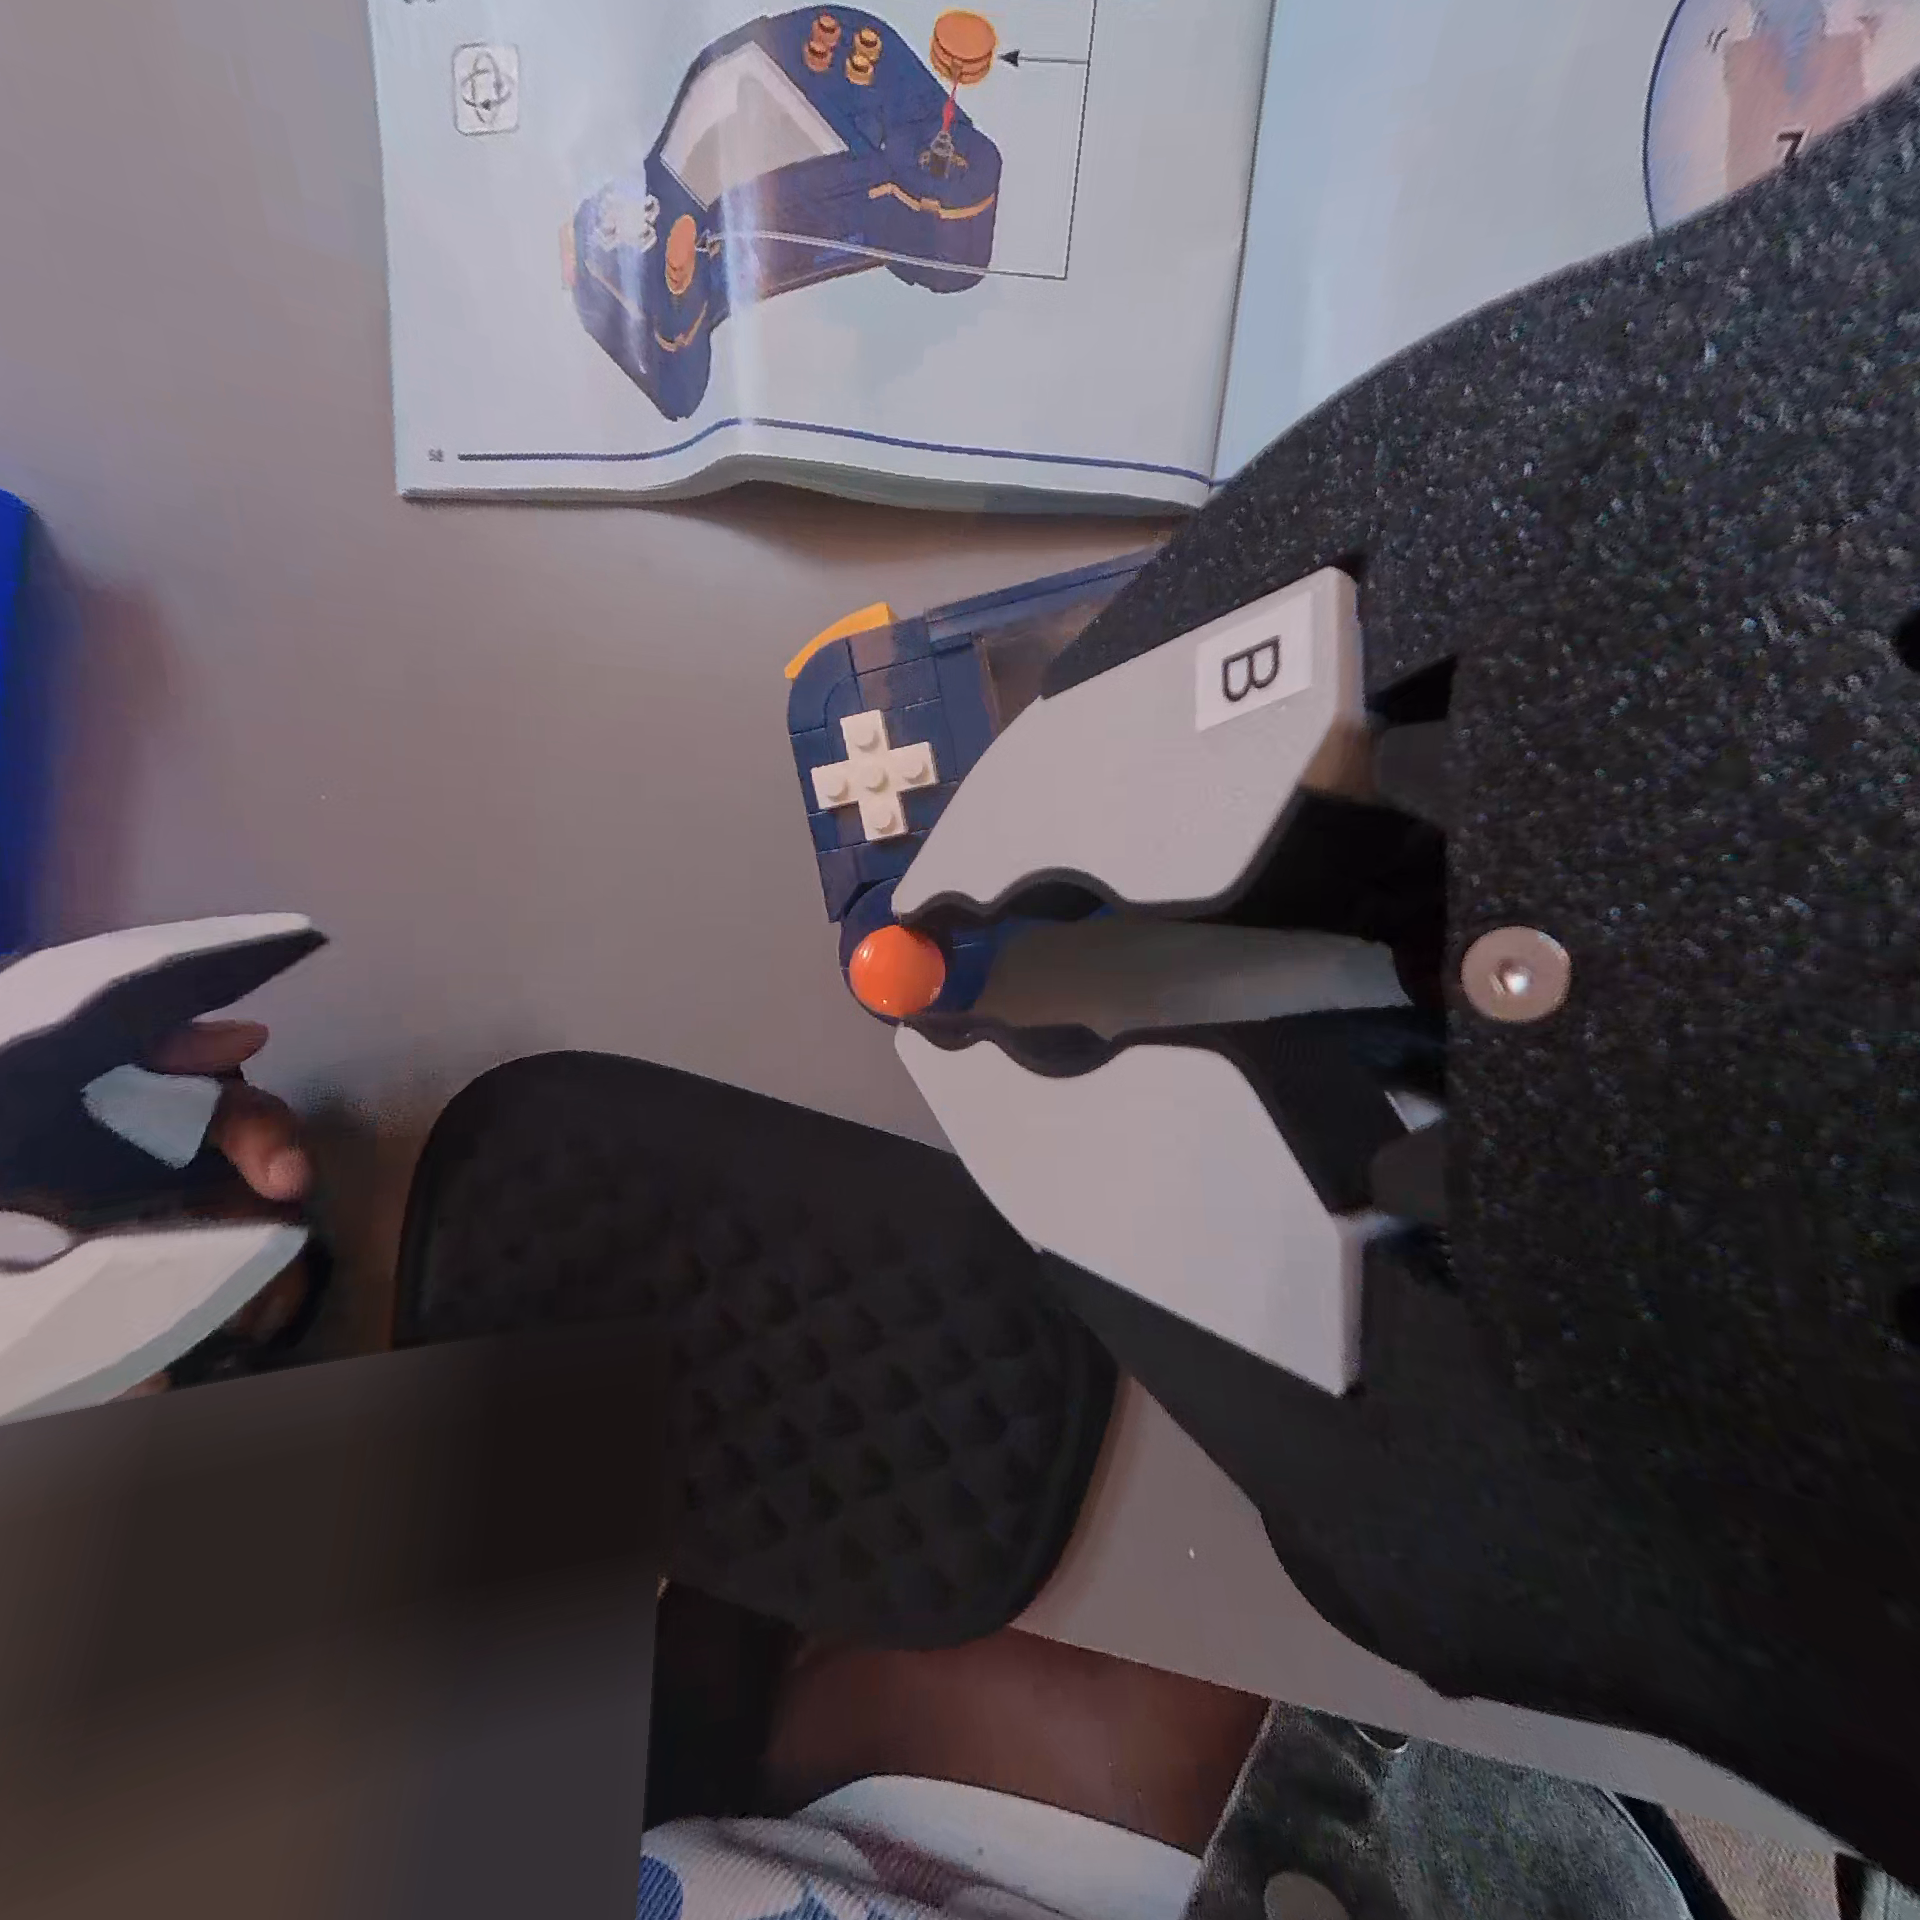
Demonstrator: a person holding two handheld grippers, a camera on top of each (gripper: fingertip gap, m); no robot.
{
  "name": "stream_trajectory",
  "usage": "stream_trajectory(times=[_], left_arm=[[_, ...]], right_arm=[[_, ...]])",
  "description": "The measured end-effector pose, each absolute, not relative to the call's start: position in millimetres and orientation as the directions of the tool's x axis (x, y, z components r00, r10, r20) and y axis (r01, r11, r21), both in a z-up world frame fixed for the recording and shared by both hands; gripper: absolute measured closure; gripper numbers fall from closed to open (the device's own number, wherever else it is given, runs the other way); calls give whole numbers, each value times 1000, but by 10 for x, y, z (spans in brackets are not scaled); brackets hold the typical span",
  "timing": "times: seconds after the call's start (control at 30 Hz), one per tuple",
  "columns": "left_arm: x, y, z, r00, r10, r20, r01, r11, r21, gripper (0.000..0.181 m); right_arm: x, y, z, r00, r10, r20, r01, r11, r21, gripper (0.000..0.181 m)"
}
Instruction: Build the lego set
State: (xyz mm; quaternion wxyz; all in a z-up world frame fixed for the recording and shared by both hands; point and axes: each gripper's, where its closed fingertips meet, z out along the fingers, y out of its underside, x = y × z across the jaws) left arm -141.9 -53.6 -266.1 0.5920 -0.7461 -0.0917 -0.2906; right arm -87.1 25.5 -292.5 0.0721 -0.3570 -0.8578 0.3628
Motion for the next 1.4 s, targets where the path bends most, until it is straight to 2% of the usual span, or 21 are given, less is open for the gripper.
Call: stream_trajectory(times=[0.1, 0.33, 1.4], left_arm=[[-1385, -486, -2774, 795, -188, 577, 487, -368, -792, 131], [-1441, -557, -2607, 776, -245, 581, 529, -249, -811, 134], [-1414, -551, -2628, 794, -245, 557, 499, -262, -826, 139]], right_arm=[[-876, 257, -2972, -709, 681, -182, 595, 440, -672, 167], [-877, 251, -2993, -692, 704, -157, 626, 477, -617, 167], [-892, 224, -3019, -728, 684, -46, 629, 640, -442, 167]])
